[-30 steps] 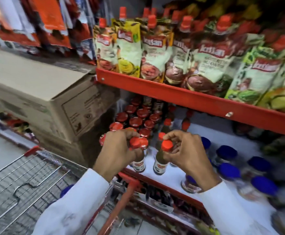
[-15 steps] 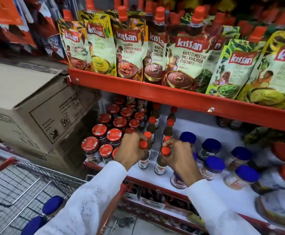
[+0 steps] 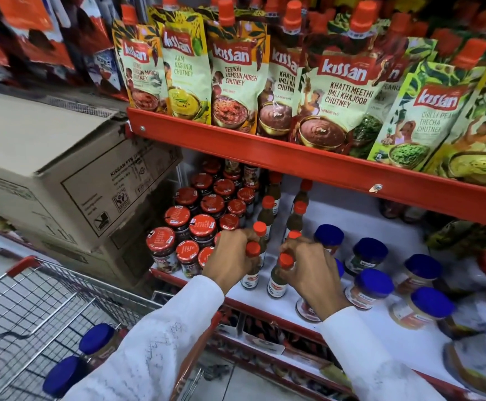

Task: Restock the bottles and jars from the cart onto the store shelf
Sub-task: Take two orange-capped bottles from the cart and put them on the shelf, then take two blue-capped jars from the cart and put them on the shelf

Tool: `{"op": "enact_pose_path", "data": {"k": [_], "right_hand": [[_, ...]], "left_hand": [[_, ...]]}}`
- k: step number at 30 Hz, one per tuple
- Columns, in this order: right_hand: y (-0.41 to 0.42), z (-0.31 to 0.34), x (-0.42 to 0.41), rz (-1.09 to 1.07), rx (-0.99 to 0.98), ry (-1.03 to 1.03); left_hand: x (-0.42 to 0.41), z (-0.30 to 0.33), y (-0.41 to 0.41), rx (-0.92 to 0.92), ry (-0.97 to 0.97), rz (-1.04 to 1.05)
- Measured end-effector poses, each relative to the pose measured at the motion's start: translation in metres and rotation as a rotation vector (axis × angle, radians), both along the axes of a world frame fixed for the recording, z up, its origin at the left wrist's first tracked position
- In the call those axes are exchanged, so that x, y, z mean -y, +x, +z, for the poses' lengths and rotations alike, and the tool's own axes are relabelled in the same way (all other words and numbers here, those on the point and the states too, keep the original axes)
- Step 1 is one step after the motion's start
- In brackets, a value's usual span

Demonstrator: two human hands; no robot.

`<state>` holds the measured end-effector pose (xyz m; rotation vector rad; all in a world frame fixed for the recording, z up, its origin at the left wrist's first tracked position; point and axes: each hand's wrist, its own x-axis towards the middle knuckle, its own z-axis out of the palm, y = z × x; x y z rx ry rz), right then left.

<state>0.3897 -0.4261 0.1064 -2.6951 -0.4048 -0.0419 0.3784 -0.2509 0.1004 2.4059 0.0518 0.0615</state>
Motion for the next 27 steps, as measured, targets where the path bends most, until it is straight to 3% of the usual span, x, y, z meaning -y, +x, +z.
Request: {"op": "enact_pose_path", "data": {"k": [3, 6, 10, 14, 22, 27], "right_hand": [[-0.008, 0.006, 0.000, 0.007, 0.063, -0.091], [-0.020, 0.012, -0.010, 0.055, 0.171, -0.117], [-0.038, 0.012, -0.039, 0.197, 0.294, -0.105], [-0.054, 0.000, -0.079, 0.350, 0.319, -0.093], [-0.088, -0.038, -0.186, 0.762, 0.249, -0.079], [-0.115, -0.074, -0.256, 1.004, 0.130, -0.061]], "left_hand": [[-0.005, 0.010, -0.011, 0.039, 0.023, -0.028], [-0.017, 0.018, -0.033, 0.101, 0.169, 0.000], [-0.051, 0.016, -0.077, 0.171, 0.382, 0.124], [-0.091, 0.009, -0.129, 0.200, 0.454, 0.285], [-0.168, -0.026, -0.239, 0.069, 0.449, 0.614], [-0.198, -0.066, -0.285, -0.106, 0.318, 0.706]]}}
